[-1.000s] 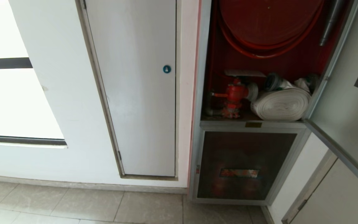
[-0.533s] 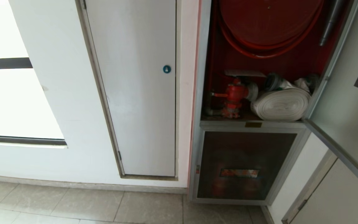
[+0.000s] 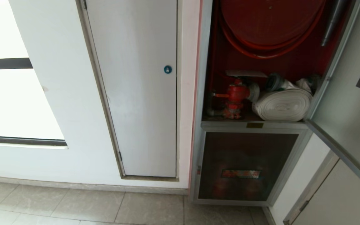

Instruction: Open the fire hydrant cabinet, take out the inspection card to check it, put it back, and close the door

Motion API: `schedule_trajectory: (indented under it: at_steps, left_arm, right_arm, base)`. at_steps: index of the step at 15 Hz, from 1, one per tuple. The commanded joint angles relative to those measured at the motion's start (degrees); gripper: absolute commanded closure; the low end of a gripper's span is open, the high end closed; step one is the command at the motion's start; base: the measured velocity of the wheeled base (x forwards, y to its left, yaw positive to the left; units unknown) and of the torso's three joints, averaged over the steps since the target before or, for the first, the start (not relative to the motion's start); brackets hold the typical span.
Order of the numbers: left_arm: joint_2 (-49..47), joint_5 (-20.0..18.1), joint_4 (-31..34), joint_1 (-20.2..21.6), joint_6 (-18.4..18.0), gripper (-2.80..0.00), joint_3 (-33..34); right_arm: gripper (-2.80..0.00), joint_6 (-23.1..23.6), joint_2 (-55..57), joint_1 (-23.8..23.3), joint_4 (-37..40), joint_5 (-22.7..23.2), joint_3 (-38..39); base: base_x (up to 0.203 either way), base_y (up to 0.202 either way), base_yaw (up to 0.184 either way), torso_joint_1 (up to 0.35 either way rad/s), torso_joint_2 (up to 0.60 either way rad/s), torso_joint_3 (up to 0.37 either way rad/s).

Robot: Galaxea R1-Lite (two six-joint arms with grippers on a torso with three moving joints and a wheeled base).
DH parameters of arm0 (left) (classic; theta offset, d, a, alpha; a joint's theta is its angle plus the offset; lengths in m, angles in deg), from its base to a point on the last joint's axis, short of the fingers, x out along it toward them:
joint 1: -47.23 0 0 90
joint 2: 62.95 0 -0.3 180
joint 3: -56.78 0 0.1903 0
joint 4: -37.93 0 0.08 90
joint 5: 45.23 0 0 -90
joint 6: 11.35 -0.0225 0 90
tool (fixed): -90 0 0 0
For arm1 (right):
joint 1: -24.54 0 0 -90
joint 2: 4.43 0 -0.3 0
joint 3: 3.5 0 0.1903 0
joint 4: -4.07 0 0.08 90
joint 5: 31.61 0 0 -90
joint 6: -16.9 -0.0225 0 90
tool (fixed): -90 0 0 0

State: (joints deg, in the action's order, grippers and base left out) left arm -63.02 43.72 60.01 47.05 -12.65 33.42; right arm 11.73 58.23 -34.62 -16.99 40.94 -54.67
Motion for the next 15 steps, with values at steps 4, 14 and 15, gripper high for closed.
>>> schedule_trajectory:
  at_steps: [4, 14, 15]
  left_arm:
    - [-0.01, -0.01, -0.03, 0.01, -0.02, 0.00, 0.70]
    - [-0.01, -0.01, -0.03, 0.01, -0.02, 0.00, 0.70]
    - [-0.01, -0.01, -0.03, 0.01, -0.02, 0.00, 0.70]
  right_arm:
    - [0.00, -0.37, 6.14, -2.89, -2.93, 2.28, -0.55]
    - [0.00, -0.63, 11.39, -2.72, -5.64, 15.50, -6.15]
    - [0.00, -0.63, 11.68, -2.67, -5.66, 16.00, -6.31]
  base:
    - [0.000, 0.000, 0.000, 0.000, 0.00, 0.000]
    - [0.000, 0.000, 0.000, 0.000, 0.00, 0.000]
    - [0.000, 0.000, 0.000, 0.000, 0.00, 0.000]
